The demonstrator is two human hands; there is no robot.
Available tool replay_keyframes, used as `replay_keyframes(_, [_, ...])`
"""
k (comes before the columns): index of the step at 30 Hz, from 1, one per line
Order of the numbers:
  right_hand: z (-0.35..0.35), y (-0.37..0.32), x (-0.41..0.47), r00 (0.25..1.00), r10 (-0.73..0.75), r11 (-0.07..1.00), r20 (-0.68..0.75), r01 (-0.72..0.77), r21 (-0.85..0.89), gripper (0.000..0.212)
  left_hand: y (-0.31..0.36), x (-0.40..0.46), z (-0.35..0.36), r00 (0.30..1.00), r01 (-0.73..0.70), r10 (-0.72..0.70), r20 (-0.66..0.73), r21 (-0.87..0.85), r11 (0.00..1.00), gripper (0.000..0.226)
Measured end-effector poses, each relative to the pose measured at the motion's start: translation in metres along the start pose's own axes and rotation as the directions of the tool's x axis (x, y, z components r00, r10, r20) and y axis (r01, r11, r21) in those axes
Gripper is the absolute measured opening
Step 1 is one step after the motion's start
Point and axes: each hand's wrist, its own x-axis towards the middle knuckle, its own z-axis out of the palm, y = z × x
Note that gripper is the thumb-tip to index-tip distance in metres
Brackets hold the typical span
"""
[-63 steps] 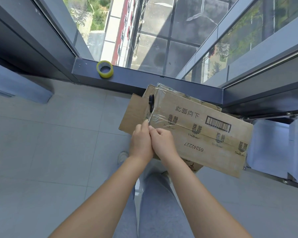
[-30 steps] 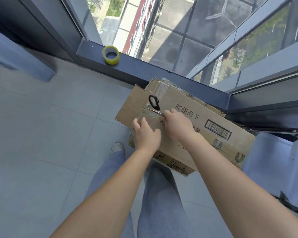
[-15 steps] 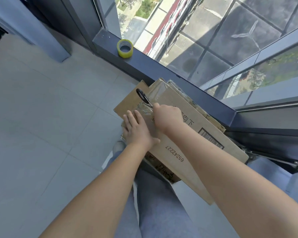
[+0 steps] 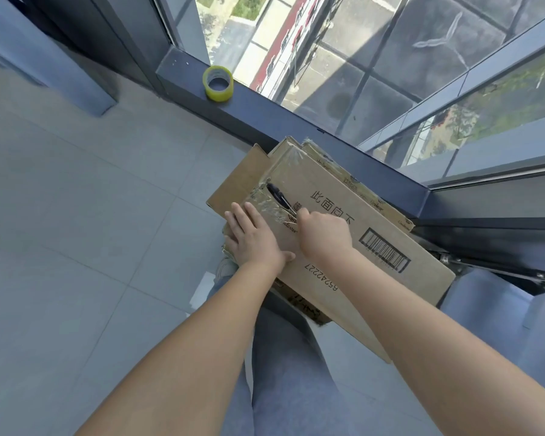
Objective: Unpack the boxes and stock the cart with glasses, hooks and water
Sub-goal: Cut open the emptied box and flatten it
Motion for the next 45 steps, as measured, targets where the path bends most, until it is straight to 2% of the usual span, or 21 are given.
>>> replay_keyframes(7, [0.016,0.022,-0.022,0.993,0.096,0.994,0.073,-0.092,-0.056,0.026,0.002,0.000,-0.002,1.000,-0.011,0.011,-0.009,0.005,1.000,0.133])
replay_keyframes(11, [0.028,0.035,-0.039,0.989,0.137,0.990,0.058,-0.134,-0.041,0.031,0.004,-0.003,-0.003,1.000,-0.011,0.011,-0.001,0.016,1.000,0.130])
replay_keyframes(13, [0.028,0.031,-0.039,0.987,0.152,0.988,0.056,-0.151,-0.014,0.030,0.007,-0.008,0.002,0.995,-0.083,0.090,-0.052,0.125,0.989,0.117])
replay_keyframes(15, [0.030,0.029,-0.038,0.986,0.161,0.987,0.044,-0.160,-0.012,0.029,0.015,-0.022,0.019,0.961,-0.236,0.267,-0.069,0.297,0.925,0.096])
replay_keyframes(17, [0.032,0.031,-0.040,0.988,0.156,0.988,0.018,-0.156,-0.016,0.025,0.023,-0.044,0.045,0.920,-0.376,0.391,0.032,0.355,0.856,0.083])
replay_keyframes(18, [0.033,0.033,-0.041,0.989,0.151,0.988,0.000,-0.151,-0.013,0.024,0.026,-0.054,0.058,0.912,-0.405,0.401,0.087,0.343,0.847,0.082])
replay_keyframes(20, [0.035,0.034,-0.042,0.991,0.128,0.992,-0.029,-0.128,0.004,0.025,0.033,-0.065,0.075,0.920,-0.392,0.363,0.149,0.319,0.863,0.087])
replay_keyframes(23, [0.048,0.043,-0.048,0.993,0.114,0.993,-0.015,-0.114,0.013,0.026,0.039,-0.062,0.081,0.950,-0.312,0.282,0.135,0.353,0.882,0.107])
replay_keyframes(27, [0.084,0.095,-0.089,0.964,0.246,0.969,0.103,-0.243,-0.041,0.027,0.039,-0.055,0.084,0.965,-0.262,0.232,0.124,0.377,0.888,0.126])
replay_keyframes(30, [0.093,0.109,-0.107,0.966,0.238,0.971,0.096,-0.235,-0.050,0.027,0.042,-0.061,0.092,0.969,-0.248,0.233,0.086,0.386,0.889,0.124])
replay_keyframes(33, [0.088,0.105,-0.098,0.969,0.224,0.974,0.101,-0.219,-0.062,0.031,0.048,-0.075,0.103,0.952,-0.295,0.303,0.049,0.408,0.864,0.113])
replay_keyframes(36, [0.087,0.108,-0.098,0.975,0.200,0.978,0.101,-0.192,-0.085,0.030,0.065,-0.096,0.124,0.913,-0.402,0.389,0.123,0.430,0.809,0.112])
replay_keyframes(38, [0.091,0.112,-0.105,0.983,0.172,0.980,0.071,-0.163,-0.112,0.027,0.075,-0.106,0.138,0.906,-0.423,0.388,0.171,0.429,0.798,0.117])
replay_keyframes(41, [0.095,0.117,-0.113,0.985,0.152,0.978,0.077,-0.139,-0.159,0.027,0.081,-0.104,0.147,0.916,-0.399,0.363,0.169,0.468,0.788,0.119])
replay_keyframes(45, [0.107,0.136,-0.129,0.962,0.224,0.969,0.156,-0.202,-0.145,0.029,0.082,-0.097,0.149,0.925,-0.380,0.333,0.183,0.475,0.794,0.123])
